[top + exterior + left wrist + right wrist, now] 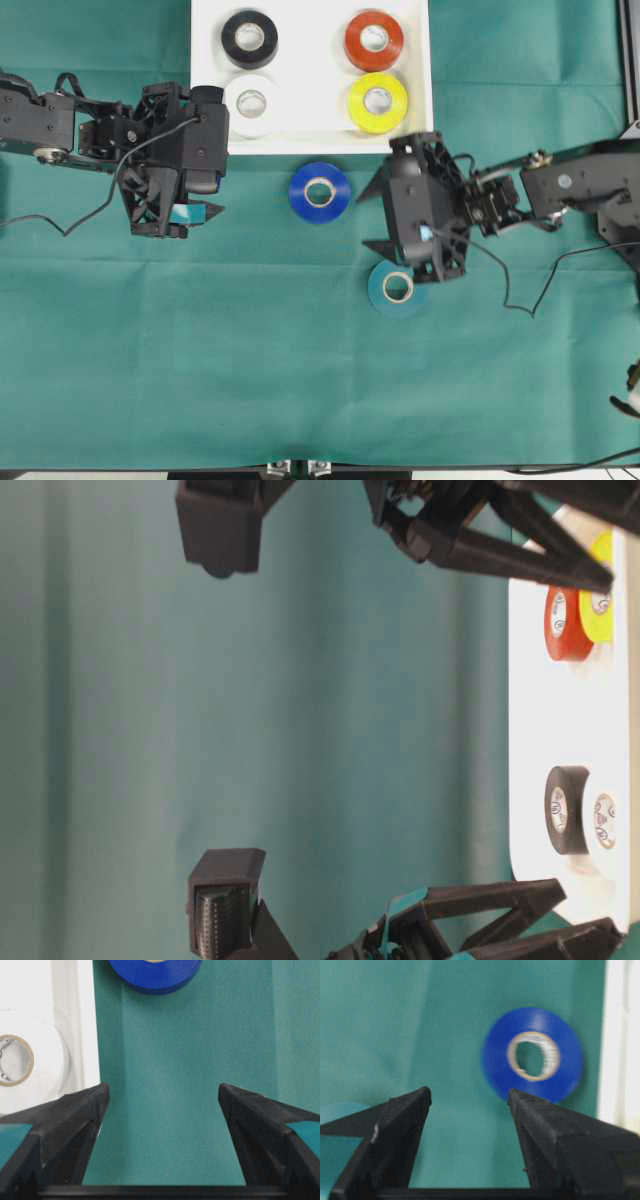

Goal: Put the tape alternately from left to right into the white case.
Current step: 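Move the right gripper down into the teal tape roll's hole and close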

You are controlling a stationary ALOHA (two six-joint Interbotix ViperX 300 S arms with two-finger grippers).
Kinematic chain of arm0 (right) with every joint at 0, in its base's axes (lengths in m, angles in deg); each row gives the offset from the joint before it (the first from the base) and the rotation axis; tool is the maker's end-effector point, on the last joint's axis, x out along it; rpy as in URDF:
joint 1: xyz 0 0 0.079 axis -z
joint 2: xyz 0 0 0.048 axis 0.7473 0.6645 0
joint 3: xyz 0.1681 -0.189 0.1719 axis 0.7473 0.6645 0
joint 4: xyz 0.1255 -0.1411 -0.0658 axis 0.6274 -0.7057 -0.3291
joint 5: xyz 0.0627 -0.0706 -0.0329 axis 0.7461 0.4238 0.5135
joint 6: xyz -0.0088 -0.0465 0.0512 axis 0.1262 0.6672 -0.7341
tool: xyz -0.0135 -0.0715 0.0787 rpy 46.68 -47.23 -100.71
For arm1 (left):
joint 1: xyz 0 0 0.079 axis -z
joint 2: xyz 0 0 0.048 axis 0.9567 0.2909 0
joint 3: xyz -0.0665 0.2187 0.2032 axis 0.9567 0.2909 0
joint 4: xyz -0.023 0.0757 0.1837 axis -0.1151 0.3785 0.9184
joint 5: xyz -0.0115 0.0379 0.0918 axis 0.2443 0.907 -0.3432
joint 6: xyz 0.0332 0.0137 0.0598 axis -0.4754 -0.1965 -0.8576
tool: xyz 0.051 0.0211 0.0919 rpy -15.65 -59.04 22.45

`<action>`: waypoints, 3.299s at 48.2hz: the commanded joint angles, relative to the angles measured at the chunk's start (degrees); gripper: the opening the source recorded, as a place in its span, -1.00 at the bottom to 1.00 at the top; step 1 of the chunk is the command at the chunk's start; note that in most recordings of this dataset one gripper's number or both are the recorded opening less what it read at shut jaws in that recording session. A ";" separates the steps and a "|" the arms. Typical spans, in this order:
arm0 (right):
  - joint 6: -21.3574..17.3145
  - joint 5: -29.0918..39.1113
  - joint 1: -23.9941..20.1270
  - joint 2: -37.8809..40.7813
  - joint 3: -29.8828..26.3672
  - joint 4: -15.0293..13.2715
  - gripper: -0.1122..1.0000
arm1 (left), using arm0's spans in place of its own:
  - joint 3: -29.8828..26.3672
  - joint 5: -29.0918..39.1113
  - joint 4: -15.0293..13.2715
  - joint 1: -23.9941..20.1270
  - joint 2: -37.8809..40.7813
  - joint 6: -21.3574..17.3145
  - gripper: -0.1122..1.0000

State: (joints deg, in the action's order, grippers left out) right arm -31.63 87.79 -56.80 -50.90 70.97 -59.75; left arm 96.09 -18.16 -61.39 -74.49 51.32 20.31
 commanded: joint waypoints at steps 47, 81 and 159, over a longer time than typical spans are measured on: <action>-8.26 -2.55 -6.94 -2.02 5.54 1.32 0.48 | -0.70 -0.53 -0.26 0.53 -0.62 1.85 0.43; -8.35 3.60 -6.77 6.77 0.00 1.23 0.48 | -0.44 -0.53 -0.26 1.05 -0.62 1.85 0.43; -7.82 3.60 -6.59 -4.75 0.97 1.05 -0.37 | -0.44 -0.44 -0.26 1.58 -0.62 1.85 0.43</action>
State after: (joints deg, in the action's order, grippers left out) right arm -39.54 91.65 -63.30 -53.18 72.29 -58.61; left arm 96.09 -18.33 -61.66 -73.17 51.23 22.24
